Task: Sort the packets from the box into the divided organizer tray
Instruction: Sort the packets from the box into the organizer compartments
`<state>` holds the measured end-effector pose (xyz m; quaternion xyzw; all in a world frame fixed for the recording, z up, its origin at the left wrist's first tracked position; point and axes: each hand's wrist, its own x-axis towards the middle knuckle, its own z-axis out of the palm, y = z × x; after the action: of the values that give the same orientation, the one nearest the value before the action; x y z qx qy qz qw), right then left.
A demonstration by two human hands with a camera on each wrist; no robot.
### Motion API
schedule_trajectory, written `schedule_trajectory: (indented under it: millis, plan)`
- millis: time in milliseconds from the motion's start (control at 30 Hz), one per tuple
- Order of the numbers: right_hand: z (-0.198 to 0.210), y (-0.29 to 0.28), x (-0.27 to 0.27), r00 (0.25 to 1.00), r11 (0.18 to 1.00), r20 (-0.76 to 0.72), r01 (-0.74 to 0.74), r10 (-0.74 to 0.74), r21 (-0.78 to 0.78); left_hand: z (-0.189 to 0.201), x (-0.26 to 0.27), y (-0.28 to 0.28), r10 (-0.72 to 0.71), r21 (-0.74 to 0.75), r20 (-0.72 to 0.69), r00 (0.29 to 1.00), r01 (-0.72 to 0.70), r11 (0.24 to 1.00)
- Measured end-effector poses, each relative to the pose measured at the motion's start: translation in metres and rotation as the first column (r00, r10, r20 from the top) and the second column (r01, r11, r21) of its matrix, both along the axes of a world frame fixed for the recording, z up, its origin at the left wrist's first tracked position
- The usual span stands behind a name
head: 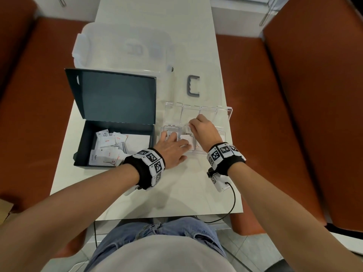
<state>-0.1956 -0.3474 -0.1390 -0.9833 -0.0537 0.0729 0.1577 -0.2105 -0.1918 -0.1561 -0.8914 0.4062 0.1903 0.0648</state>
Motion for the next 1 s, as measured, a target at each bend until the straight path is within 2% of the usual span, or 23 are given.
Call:
schedule_trajectory:
  millis: [167,400,533,667,867,1000]
  plan:
    - [-0.003,0.002,-0.004,0.999,0.999,0.037,-0.003,0.001,0.049,0.0,-0.002,0.0,0.024,0.019,-0.049,0.999,-0.023,1.0]
    - [-0.006,-0.012,-0.009,0.998,0.998,-0.026,-0.062,0.062,-0.02,0.001,-0.001,-0.001,0.043,0.01,-0.071,0.997,-0.042,0.999]
    - [-0.008,-0.013,-0.004,0.987,0.978,-0.028,-0.161,0.158,-0.13,0.0,-0.001,-0.002,0.048,0.008,-0.084,0.995,-0.048,0.999]
    - [-0.017,-0.006,0.003,0.982,0.941,-0.06,-0.19,0.181,-0.279,0.0,-0.001,-0.002,0.051,0.001,-0.083,0.995,-0.051,0.999]
    - [-0.027,0.002,0.006,0.974,0.896,-0.089,-0.226,0.208,-0.382,0.003,-0.002,-0.003,0.065,0.001,-0.087,0.994,-0.065,0.998]
    - [-0.029,0.001,0.006,0.976,0.903,-0.089,-0.219,0.201,-0.369,0.004,-0.001,-0.003,0.067,-0.002,-0.094,0.993,-0.067,0.998]
